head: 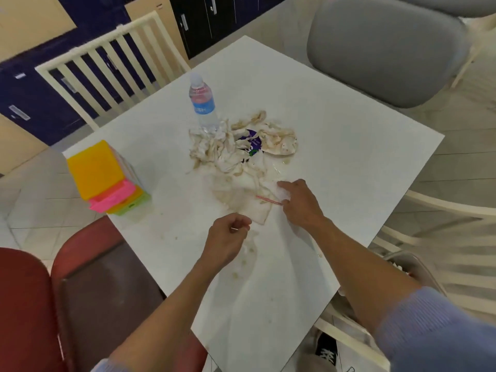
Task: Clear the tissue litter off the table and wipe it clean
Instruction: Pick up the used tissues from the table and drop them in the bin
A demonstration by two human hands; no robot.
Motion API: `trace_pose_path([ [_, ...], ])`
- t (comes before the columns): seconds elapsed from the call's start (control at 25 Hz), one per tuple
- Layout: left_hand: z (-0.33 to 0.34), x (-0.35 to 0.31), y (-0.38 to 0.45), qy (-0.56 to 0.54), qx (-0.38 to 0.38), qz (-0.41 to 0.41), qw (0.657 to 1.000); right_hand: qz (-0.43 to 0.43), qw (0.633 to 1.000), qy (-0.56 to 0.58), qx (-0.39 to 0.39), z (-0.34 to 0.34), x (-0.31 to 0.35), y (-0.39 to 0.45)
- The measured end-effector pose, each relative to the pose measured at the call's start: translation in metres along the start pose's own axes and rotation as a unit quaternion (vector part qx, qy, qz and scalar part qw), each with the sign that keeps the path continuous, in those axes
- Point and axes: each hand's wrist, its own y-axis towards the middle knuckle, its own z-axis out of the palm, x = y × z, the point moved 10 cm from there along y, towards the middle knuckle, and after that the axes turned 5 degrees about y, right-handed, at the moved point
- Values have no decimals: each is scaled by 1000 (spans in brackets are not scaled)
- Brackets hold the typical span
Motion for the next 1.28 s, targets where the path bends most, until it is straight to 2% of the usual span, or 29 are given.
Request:
trace_pose_path([
  [0.16,1,-11,20,39,12,23,999,8,996,59,-62,-18,4,-2],
  [0.24,-4,-24,28,91,-29,63,993,5,988,113,-103,-32,6,-15],
  [0.32,-9,-35,33,198,-85,106,971,5,977,166,-132,-46,3,-34],
  [0.44,-11,-24,50,313,-104,58,942,29,967,212,-141,-58,-15,-67],
  [0.56,-15,-17,61,332,-131,62,932,59,957,241,-146,-64,-41,-100],
  [0.72,-22,-33,35,280,-202,47,937,83,942,274,-174,-80,-82,-140],
  [0.88,-7,-75,-27,115,-253,40,960,104,927,309,-188,-100,-127,-175],
  [1.12,70,-113,-97,-17,-199,15,980,136,920,302,-208,-131,-198,-214],
  [1.28,126,-122,-119,-13,-157,6,988,179,922,275,-205,-135,-248,-234],
])
